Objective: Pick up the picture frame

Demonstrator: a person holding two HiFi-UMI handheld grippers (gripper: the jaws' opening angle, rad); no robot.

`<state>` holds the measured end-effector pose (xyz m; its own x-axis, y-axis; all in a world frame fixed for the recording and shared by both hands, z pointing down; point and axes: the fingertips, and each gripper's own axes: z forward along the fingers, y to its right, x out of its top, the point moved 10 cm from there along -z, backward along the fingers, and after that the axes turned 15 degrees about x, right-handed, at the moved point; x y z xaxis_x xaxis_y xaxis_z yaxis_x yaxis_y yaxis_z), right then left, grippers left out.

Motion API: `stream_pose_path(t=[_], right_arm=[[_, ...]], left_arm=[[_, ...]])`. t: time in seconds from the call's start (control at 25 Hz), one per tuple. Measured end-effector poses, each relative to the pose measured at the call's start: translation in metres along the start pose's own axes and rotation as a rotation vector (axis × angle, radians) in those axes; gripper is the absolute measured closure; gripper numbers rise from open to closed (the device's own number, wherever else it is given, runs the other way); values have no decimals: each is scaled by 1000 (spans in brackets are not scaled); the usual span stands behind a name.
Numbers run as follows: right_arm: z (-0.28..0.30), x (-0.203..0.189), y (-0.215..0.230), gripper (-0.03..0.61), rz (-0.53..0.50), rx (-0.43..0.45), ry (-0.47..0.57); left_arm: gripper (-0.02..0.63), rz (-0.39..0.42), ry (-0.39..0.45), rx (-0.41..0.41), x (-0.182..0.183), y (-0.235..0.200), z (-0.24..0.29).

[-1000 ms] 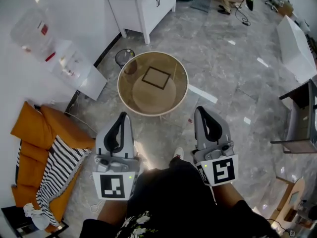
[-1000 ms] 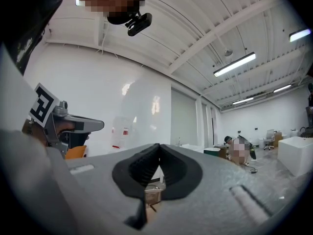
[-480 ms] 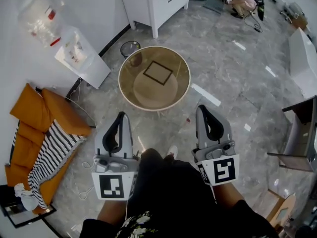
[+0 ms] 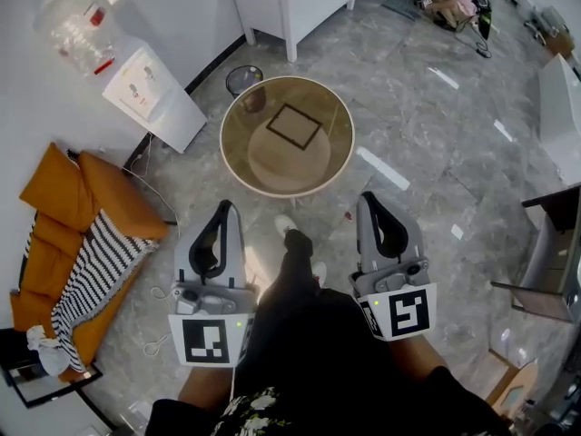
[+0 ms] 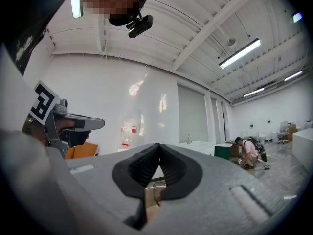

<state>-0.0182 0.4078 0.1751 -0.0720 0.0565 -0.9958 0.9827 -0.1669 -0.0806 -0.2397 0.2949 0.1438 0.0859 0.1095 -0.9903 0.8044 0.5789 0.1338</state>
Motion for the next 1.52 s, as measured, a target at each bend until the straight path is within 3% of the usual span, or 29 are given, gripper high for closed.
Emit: stream_pose_path(t=[0.24, 0.4, 0.64, 0.84, 1.52], right_arm=[[18, -3, 15, 581, -2, 14, 1], [32, -4, 31, 581, -8, 7, 15], [57, 5, 60, 581, -30, 8, 31], [95, -1, 84, 581, 1, 40, 40], [228, 17, 149, 581, -77, 84, 82]], left_arm=[[600, -1, -9, -4, -2, 0, 25], [600, 11, 52, 1, -4, -5, 45], [600, -8, 19, 1, 5, -1, 81], [600, 9, -3, 35, -2, -11, 115], [600, -14, 38, 72, 1, -59, 249]])
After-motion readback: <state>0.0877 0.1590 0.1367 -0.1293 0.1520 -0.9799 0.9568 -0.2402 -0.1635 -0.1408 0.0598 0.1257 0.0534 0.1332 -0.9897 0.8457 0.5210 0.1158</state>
